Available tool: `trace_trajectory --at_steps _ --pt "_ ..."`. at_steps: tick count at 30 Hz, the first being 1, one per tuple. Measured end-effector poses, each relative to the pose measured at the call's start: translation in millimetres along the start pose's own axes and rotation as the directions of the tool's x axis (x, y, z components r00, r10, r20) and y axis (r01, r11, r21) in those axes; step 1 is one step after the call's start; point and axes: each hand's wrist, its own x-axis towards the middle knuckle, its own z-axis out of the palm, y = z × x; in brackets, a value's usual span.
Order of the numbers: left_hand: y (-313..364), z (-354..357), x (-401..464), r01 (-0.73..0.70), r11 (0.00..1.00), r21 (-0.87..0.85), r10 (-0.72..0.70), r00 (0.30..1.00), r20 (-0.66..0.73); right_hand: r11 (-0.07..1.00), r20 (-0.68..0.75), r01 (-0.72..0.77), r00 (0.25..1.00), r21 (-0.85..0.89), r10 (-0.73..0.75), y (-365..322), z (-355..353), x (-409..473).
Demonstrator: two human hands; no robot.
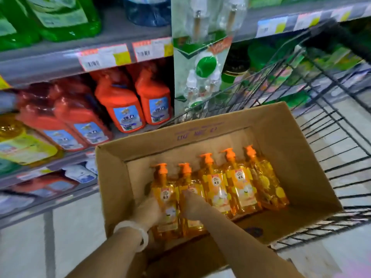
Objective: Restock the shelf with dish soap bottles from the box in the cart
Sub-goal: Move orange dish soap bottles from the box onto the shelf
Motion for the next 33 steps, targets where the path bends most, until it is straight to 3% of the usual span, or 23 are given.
trace_trajectory --at_steps 2,6,8,15,17,20,23,29,33 --pt "-4.5 5.0 8.4 0.04 0.997 -0.066 -0.039 0.999 0.02 1.0 0.058 -0.007 0.998 0.013 0.006 -0.3 8.2 15.1" --pt "-8.2 13.2 18.5 0.15 0.977 -0.151 -0.143 0.988 0.056 0.947 0.074 -0.098 0.994 0.306 0.079 1.4 11.5 33.0" --pt "-11.7 17.7 21.7 0.202 0.962 -0.181 -0.188 0.978 0.095 0.92 0.105 -0.126 0.99 0.371 0.093 -1.6 13.9 38.8" --pt "-29.0 23.9 29.2 0.304 0.842 -0.445 -0.297 0.951 0.087 0.965 0.094 -0.129 0.99 0.228 0.11 -23.8 38.0 53.6" --pt "-33.8 28.1 32.0 0.313 0.809 -0.497 -0.308 0.947 0.095 0.958 0.143 -0.113 0.987 0.263 0.077 -22.4 40.6 53.2" --pt "-37.3 33.9 36.0 0.305 0.784 -0.541 -0.301 0.949 0.098 0.937 0.247 -0.13 0.968 0.324 0.049 -16.2 44.3 52.2" --pt "-40.0 34.7 39.4 0.292 0.746 -0.598 -0.288 0.952 0.105 0.916 0.26 -0.143 0.965 0.374 0.044 -19.5 41.4 58.4" --pt "-37.9 32.0 35.9 0.278 0.732 -0.622 -0.29 0.953 0.085 0.884 0.166 -0.112 0.985 0.454 0.04 -20.1 42.6 50.1" --pt "-24.9 15.8 20.3 0.111 0.748 -0.654 -0.168 0.985 -0.025 0.896 0.042 -0.003 0.999 0.443 -0.018 -25.0 15.0 24.5"
